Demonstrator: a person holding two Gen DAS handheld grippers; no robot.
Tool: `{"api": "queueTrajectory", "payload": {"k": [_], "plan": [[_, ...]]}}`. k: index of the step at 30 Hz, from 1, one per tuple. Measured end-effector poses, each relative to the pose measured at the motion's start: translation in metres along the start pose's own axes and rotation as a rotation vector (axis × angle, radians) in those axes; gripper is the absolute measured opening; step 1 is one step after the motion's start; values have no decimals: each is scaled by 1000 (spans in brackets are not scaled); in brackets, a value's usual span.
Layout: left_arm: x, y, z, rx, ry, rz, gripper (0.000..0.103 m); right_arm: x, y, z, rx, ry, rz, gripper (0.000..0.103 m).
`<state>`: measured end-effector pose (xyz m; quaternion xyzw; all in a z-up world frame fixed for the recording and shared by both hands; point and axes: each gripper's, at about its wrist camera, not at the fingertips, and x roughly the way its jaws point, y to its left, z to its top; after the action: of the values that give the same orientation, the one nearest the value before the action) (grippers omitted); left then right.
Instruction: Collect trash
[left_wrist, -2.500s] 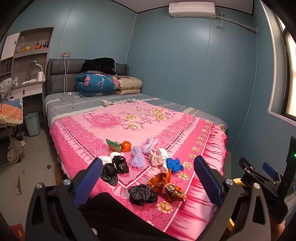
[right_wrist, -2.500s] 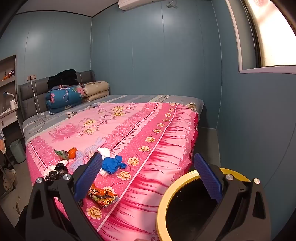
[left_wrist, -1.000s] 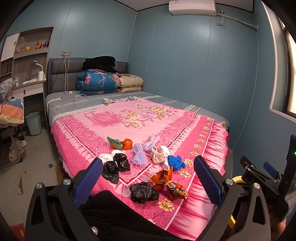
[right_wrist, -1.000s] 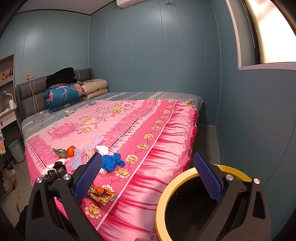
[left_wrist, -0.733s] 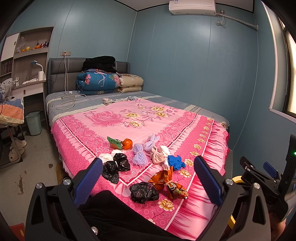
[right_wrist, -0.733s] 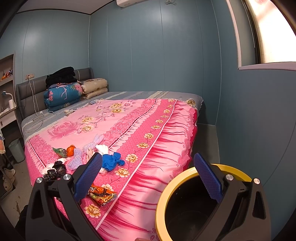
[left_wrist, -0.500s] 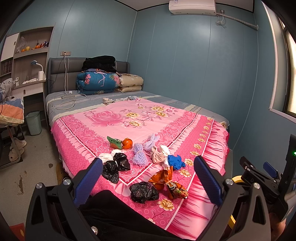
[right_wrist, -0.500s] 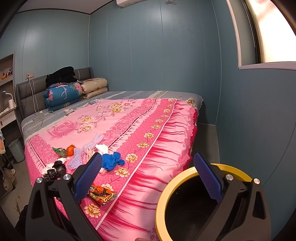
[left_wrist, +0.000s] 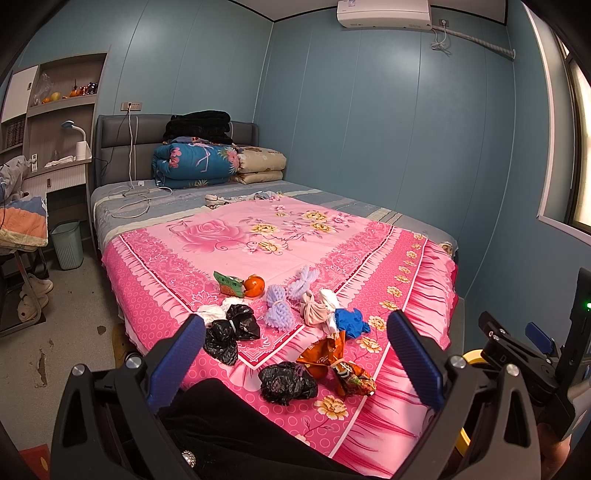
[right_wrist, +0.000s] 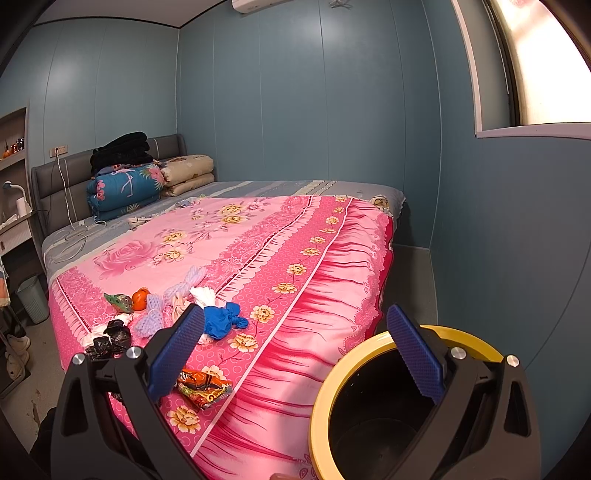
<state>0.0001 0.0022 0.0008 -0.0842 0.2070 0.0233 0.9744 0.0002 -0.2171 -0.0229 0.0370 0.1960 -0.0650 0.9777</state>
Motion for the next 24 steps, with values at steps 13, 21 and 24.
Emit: {"api": "queueTrajectory", "payload": {"k": [13,21,24], "plan": [[1,-1,-1,3,-2,1,95,0,0,-1,-1,0,-1,95],[1,-1,-1,5,0,2,95,0,1,-3,0,-3,-10,95],[2,2,-2,4,0,-8,95,5,1,-4,3,-6,-42,95]]}}
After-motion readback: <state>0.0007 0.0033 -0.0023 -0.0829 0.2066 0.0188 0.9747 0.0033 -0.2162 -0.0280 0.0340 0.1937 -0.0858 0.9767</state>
